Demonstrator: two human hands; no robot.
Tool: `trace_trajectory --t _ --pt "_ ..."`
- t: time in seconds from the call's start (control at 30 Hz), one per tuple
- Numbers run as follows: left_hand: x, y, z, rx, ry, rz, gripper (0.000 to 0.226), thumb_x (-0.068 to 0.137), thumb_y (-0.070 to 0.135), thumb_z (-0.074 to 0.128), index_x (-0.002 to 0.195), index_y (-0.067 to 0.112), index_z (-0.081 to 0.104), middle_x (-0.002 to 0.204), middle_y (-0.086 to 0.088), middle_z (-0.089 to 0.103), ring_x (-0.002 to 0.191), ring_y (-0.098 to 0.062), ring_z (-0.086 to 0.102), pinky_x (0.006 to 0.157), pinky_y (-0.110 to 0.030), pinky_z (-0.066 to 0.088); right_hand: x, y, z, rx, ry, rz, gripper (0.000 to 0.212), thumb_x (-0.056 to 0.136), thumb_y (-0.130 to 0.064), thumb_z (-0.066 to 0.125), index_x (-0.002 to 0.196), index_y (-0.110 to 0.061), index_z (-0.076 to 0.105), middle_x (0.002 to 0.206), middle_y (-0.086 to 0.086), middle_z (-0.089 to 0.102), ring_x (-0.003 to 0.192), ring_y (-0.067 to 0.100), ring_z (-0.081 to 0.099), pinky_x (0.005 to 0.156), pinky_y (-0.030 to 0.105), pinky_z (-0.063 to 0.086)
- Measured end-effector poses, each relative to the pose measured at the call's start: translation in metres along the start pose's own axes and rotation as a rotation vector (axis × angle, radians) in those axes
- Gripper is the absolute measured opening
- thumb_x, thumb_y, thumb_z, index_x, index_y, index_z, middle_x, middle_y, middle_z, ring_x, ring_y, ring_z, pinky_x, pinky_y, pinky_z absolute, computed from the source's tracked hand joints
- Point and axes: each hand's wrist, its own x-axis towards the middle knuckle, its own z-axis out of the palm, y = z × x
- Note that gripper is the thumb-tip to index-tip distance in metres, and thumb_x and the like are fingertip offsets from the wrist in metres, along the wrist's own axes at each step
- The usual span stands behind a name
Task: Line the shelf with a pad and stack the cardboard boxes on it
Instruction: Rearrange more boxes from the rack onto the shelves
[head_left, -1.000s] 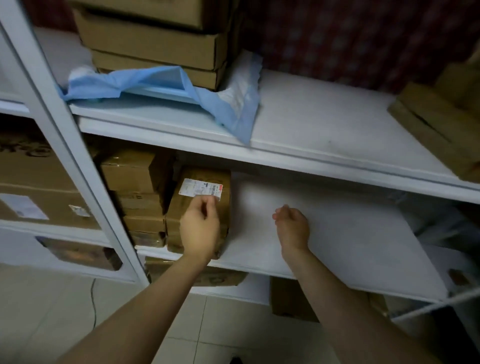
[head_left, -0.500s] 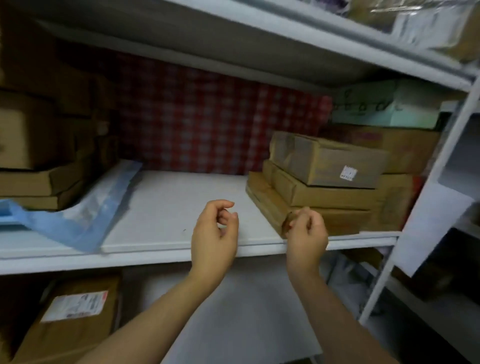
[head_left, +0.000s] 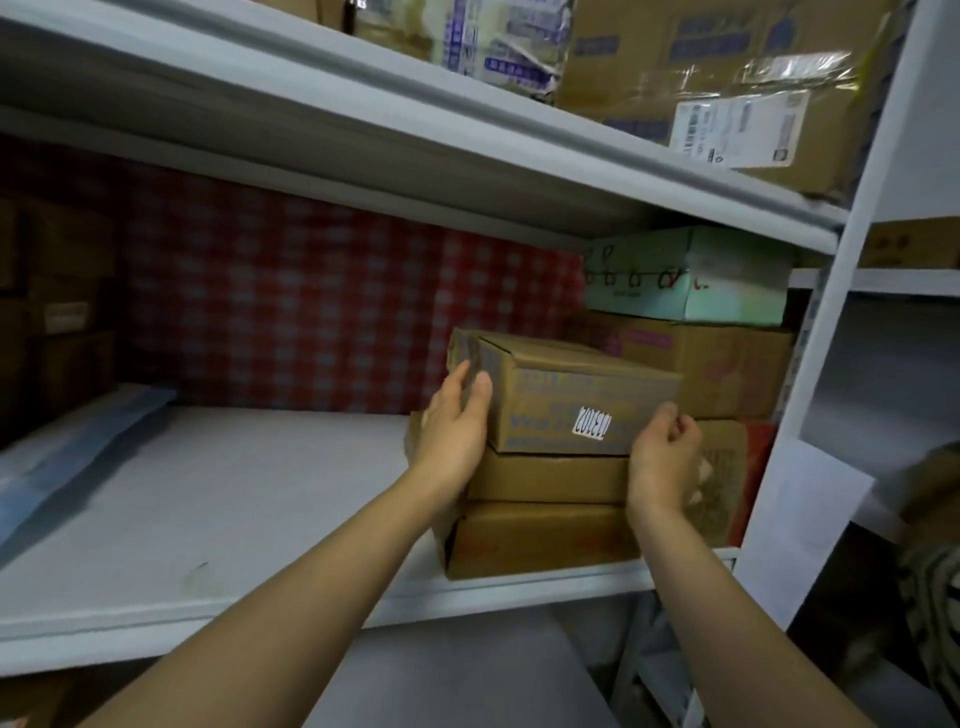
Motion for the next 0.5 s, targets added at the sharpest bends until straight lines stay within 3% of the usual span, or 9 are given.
trace_trajectory --t 0.1,0.17,0.27,0.37,0.5 --pt "0.006 -0.001 0.003 -0.079 0.007 0.039 0.081 0.082 0.081 0.030 0.152 0.041 0.029 0.155 0.012 0.036 0.142 -0.012 0.035 0.119 -0.045 0.028 -0.014 -0.008 0.004 -0.057 -0.009 -0.086 0.054 0.101 -0.049 0.030 0.133 -0.016 0.058 0.136 0.013 0.049 0.132 0.036 0.032 0.113 0.052 0.023" --pt "0.006 -0.001 -0.003 -0.151 0.090 0.077 0.087 0.075 0.086 0.033 0.150 0.042 0.032 0.151 0.014 0.042 0.139 -0.009 0.040 0.117 -0.043 0.032 -0.027 -0.014 0.008 0.004 -0.018 -0.174 0.051 0.101 -0.046 0.034 0.128 -0.015 0.064 0.126 0.012 0.048 0.127 0.034 0.034 0.112 0.048 0.026" --pt "-0.003 0.003 -0.024 -0.248 0.234 0.082 0.069 0.087 0.069 0.039 0.146 0.034 0.040 0.138 0.012 0.054 0.126 -0.009 0.052 0.110 -0.044 0.042 -0.052 -0.024 0.017 0.078 -0.059 -0.268 0.047 0.101 -0.044 0.038 0.130 -0.017 0.063 0.124 0.006 0.049 0.126 0.028 0.036 0.111 0.039 0.028" --pt "-0.015 0.009 -0.054 -0.300 0.327 0.111 0.048 0.096 0.054 0.039 0.137 0.030 0.047 0.123 0.013 0.060 0.113 -0.006 0.059 0.102 -0.043 0.049 -0.083 -0.036 0.027 0.174 -0.114 -0.321 0.049 0.098 -0.050 0.035 0.133 -0.024 0.058 0.134 0.001 0.050 0.129 0.023 0.040 0.113 0.047 0.029" --pt "-0.042 0.013 -0.096 -0.259 0.502 0.189 0.032 0.105 0.037 0.039 0.131 0.023 0.049 0.108 0.021 0.058 0.091 0.015 0.056 0.082 -0.011 0.045 -0.132 -0.045 0.041 0.308 -0.188 -0.342 0.048 0.095 -0.050 0.036 0.129 -0.023 0.057 0.124 -0.009 0.054 0.122 0.016 0.049 0.105 0.045 0.041"
